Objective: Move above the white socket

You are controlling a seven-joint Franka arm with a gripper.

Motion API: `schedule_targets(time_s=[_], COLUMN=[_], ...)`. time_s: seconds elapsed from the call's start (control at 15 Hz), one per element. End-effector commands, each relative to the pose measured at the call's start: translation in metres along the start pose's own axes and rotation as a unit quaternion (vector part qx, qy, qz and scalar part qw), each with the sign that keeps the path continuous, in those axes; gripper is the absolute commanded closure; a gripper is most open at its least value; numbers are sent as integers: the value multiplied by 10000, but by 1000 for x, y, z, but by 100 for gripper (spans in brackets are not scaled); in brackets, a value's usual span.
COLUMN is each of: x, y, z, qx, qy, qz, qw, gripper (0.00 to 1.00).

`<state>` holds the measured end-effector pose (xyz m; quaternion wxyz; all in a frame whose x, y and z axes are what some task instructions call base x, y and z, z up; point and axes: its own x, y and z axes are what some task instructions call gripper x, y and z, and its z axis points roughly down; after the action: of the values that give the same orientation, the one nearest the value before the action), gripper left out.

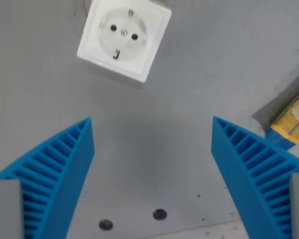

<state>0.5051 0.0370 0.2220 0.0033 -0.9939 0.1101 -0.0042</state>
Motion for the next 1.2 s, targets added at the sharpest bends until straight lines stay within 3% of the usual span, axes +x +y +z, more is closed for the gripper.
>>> schedule_targets(time_s=[0.07,0.67,1.2], x=[13,36,46], y=[-4,-13,-20], z=[6,28,39], qx=[-206,-266,-282], qy=[18,20,115], qz=[1334,1876,2006], qw=[9909,9819,9792], gripper=[0,0,0])
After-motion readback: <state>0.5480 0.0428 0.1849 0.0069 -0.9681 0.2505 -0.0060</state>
